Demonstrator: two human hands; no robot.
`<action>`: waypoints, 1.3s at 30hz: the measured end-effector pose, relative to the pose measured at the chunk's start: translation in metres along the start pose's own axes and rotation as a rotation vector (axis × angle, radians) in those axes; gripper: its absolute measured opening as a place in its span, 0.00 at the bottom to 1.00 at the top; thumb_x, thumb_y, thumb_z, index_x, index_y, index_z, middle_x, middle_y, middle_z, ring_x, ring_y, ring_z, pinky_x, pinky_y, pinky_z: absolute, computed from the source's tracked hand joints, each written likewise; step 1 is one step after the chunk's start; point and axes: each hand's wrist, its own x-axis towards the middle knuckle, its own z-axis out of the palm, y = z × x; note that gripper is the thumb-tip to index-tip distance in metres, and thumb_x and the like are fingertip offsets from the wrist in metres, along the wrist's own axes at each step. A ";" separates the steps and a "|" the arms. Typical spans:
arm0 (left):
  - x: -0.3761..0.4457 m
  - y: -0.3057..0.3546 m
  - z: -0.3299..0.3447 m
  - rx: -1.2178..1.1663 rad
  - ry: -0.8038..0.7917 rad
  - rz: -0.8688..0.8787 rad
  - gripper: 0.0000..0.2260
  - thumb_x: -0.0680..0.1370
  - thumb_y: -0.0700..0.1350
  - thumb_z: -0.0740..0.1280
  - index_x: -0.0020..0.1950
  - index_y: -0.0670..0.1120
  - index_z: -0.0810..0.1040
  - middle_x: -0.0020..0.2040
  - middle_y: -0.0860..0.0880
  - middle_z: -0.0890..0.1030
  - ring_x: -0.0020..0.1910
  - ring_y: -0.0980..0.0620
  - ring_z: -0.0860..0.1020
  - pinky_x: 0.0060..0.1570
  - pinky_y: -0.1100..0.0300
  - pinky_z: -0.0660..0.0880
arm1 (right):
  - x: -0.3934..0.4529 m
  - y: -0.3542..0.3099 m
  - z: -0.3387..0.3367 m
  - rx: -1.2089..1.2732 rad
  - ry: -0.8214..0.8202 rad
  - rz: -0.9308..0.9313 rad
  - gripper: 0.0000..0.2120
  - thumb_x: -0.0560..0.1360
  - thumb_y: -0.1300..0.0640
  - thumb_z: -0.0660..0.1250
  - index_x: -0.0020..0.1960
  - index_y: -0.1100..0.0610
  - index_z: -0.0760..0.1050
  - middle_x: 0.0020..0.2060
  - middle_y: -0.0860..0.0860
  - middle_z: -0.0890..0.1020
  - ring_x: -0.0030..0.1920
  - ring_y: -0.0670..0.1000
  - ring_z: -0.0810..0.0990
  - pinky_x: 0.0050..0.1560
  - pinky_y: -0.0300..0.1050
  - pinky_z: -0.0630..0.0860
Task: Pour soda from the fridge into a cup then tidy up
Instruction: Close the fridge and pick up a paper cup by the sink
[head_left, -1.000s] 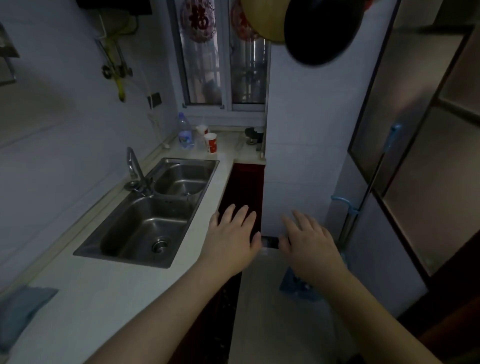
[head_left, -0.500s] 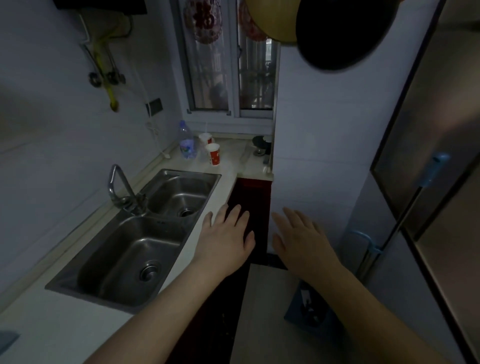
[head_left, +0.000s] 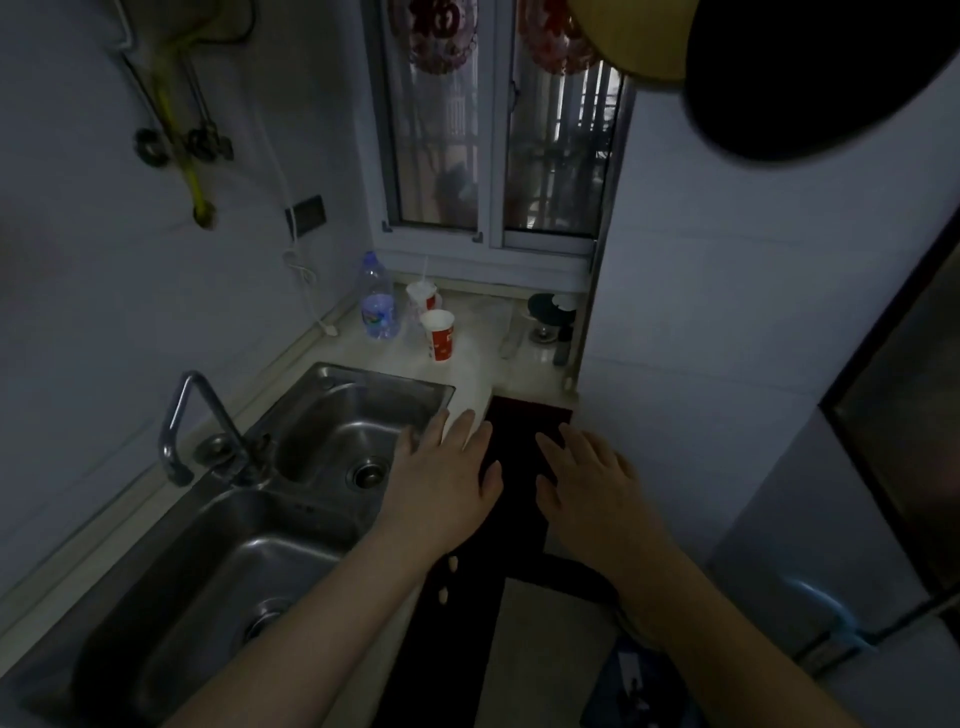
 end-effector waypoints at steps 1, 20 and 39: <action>0.011 -0.008 0.000 0.003 0.010 0.004 0.32 0.77 0.61 0.40 0.76 0.51 0.63 0.77 0.50 0.62 0.76 0.46 0.58 0.70 0.42 0.58 | 0.014 -0.002 0.002 -0.004 -0.003 0.006 0.36 0.73 0.38 0.36 0.76 0.50 0.59 0.74 0.54 0.63 0.74 0.57 0.61 0.71 0.54 0.60; 0.182 -0.051 0.044 0.089 -0.086 -0.174 0.35 0.73 0.61 0.36 0.76 0.53 0.61 0.77 0.51 0.62 0.76 0.49 0.59 0.69 0.45 0.61 | 0.217 0.033 0.024 0.002 -0.090 -0.182 0.26 0.81 0.44 0.48 0.77 0.49 0.51 0.77 0.53 0.54 0.76 0.55 0.53 0.73 0.53 0.52; 0.267 -0.109 0.060 0.073 -0.111 -0.232 0.35 0.73 0.60 0.39 0.75 0.49 0.65 0.75 0.47 0.66 0.75 0.45 0.62 0.68 0.45 0.63 | 0.344 0.022 0.059 0.046 -0.160 -0.260 0.27 0.81 0.44 0.49 0.78 0.48 0.50 0.77 0.52 0.53 0.76 0.54 0.52 0.74 0.53 0.51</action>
